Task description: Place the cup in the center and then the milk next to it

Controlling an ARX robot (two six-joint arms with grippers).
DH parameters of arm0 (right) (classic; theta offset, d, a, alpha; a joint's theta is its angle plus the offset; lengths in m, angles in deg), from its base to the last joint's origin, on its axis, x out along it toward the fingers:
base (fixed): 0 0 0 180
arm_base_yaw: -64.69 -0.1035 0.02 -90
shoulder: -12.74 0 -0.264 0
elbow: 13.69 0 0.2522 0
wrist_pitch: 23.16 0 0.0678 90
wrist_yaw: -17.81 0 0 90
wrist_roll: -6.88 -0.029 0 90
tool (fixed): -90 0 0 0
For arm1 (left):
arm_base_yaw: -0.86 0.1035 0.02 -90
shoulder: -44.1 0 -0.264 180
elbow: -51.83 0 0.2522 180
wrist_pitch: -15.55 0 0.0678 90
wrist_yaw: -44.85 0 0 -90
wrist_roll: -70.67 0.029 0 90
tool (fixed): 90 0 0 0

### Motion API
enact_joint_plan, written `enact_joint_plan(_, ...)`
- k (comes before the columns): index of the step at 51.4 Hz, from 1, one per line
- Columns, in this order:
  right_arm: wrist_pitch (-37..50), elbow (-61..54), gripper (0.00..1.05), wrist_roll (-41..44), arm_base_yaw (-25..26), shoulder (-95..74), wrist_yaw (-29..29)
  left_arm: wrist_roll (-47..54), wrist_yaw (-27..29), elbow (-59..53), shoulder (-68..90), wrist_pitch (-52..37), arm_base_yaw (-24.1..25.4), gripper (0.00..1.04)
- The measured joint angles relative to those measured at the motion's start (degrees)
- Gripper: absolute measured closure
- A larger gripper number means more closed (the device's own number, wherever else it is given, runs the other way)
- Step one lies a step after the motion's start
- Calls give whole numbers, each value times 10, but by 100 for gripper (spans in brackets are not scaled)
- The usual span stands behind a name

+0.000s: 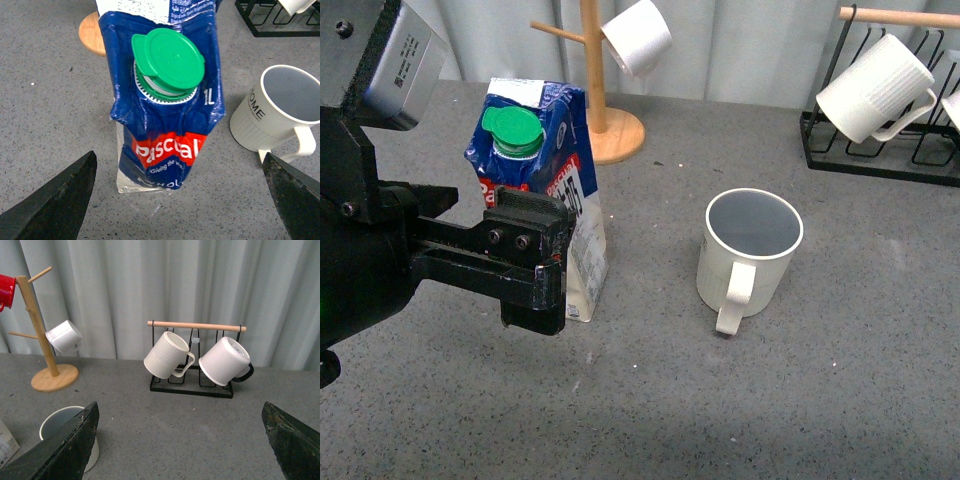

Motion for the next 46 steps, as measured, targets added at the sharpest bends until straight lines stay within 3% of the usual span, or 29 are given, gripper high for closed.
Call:
enact_joint_plan(32,0,0,9,0,0,0,0,3,-7,55,79,-20,48,7)
enact_joint_plan(41,0,0,9,0,0,0,0,1,-7,62,79,-19,50,28)
enact_joint_plan(46,0,0,9,0,0,0,0,-2,-9,63,79,-24,47,46)
